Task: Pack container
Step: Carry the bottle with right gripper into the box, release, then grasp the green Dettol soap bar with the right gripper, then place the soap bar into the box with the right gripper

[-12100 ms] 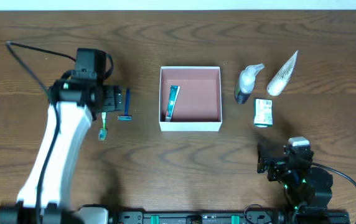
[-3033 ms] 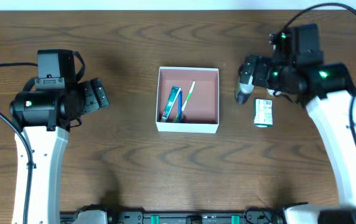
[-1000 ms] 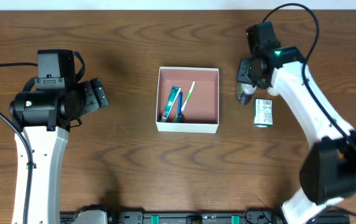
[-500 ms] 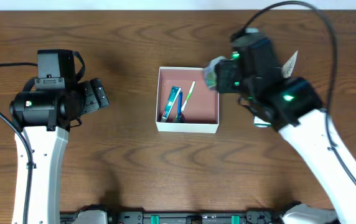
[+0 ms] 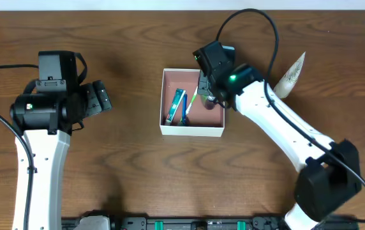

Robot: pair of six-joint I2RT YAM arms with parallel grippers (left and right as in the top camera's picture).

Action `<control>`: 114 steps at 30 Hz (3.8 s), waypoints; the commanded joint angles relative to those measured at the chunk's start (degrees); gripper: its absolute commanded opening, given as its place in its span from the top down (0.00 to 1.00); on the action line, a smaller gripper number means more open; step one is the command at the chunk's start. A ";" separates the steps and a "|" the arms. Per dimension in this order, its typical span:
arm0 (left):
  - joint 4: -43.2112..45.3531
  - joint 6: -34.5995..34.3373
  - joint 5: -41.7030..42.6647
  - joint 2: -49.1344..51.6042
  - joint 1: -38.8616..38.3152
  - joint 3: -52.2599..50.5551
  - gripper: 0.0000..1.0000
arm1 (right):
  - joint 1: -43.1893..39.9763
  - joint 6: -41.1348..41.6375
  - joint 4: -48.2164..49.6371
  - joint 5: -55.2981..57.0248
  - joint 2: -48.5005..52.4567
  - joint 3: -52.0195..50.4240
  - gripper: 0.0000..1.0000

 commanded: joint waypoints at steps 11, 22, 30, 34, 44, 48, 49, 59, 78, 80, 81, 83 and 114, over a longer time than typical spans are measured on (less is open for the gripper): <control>-0.15 -0.11 -0.48 0.07 0.28 0.44 0.02 | -0.15 0.92 -0.72 3.17 -1.62 0.94 0.01; -0.15 -0.11 -0.48 0.07 0.28 0.44 0.02 | -1.03 -6.84 -14.73 2.56 -16.02 0.94 0.01; -0.15 -0.11 -0.48 0.07 0.28 0.44 0.02 | -8.59 -12.20 -22.88 7.08 -17.05 -3.04 0.01; -0.15 -0.11 -0.48 0.07 0.28 0.44 0.02 | -14.34 -12.24 -18.51 4.17 -15.23 -11.02 0.01; -0.15 -0.11 -0.48 0.07 0.28 0.44 0.02 | -26.77 -21.11 -4.07 -7.43 -7.98 -23.71 0.01; -0.15 -0.11 -0.48 0.07 0.28 0.44 0.02 | -28.48 -24.09 -0.39 -8.70 -4.59 -23.82 0.01; -0.15 -0.11 -0.48 0.07 0.28 0.44 0.02 | -28.59 -24.83 0.57 -9.64 -3.74 -23.82 0.01; -0.15 -0.13 -0.46 0.07 0.28 0.44 0.02 | -28.35 -22.73 4.96 -11.41 2.32 -23.82 0.16; -0.15 -0.11 -0.48 0.07 0.28 0.44 0.02 | -24.24 -21.59 4.66 -11.23 -2.23 -23.76 0.62; -0.15 -0.13 -0.48 0.07 0.28 0.44 0.02 | -22.40 -21.59 4.24 -11.23 -5.46 -23.50 0.62; -0.15 -0.11 -0.48 0.07 0.28 0.44 0.02 | -21.31 -21.59 3.96 -11.23 -7.45 -23.34 0.62; -0.15 -0.13 -0.48 0.07 0.28 0.44 0.02 | -18.97 -21.59 2.58 -11.23 -11.89 -22.64 0.62; -0.15 -0.11 -0.48 0.07 0.28 0.44 0.02 | 5.84 -1.53 36.79 -12.09 -1.09 -20.68 0.61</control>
